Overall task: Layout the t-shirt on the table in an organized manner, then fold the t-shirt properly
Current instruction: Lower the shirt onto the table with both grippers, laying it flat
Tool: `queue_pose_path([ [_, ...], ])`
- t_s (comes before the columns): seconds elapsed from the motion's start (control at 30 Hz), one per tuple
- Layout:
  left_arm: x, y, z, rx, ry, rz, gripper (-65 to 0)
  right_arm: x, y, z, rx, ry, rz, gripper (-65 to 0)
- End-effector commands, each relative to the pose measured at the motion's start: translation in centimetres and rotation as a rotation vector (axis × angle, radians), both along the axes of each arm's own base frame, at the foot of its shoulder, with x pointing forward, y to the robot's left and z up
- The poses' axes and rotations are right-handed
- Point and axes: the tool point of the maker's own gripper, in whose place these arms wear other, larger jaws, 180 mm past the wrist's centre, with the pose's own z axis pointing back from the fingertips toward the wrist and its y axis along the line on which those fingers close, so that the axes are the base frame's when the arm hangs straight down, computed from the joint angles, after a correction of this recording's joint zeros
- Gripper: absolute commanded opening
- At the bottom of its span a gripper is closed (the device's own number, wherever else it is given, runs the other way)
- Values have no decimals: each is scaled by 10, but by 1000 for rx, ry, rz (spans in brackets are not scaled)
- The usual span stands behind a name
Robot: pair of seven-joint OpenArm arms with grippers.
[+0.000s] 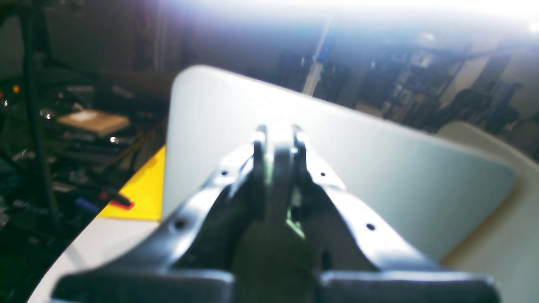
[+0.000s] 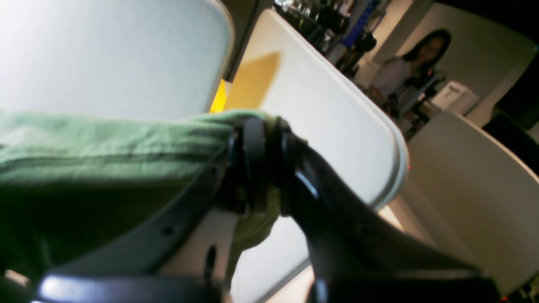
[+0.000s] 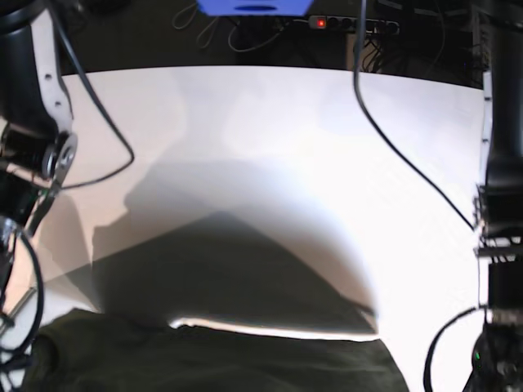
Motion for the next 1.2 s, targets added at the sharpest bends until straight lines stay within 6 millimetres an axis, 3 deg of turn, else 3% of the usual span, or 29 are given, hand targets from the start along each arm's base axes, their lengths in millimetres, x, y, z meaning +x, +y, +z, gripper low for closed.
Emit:
queue_pose_path([
  [0.0, -11, 4, 19, 17, -65, 4, -649, -10, 3, 15, -16, -64, 10, -650],
  [0.17, -34, -4, -47, 68, -3, -27, -649, -31, 17, -53, -22, 40, 26, -650],
  [0.5, -109, 35, -194, -23, 300, -3, -649, -85, 30, -199, 146, 304, 6, -650],
  [0.67, -157, 47, -273, -196, 498, -34, -649, -111, 40, -251, 190, 421, 8, -650],
  [0.83, -203, 73, -319, -273, 607, 27, -649, -133, 56, -270, 134, 504, 79, -650],
  [1.03, -243, 107, -342, -291, 662, 127, -649, -150, 74, -262, 47, 520, 167, -650],
  [1.17, -260, 116, -355, -293, 699, 156, -649, -156, 81, -263, 2, 543, 216, -650],
])
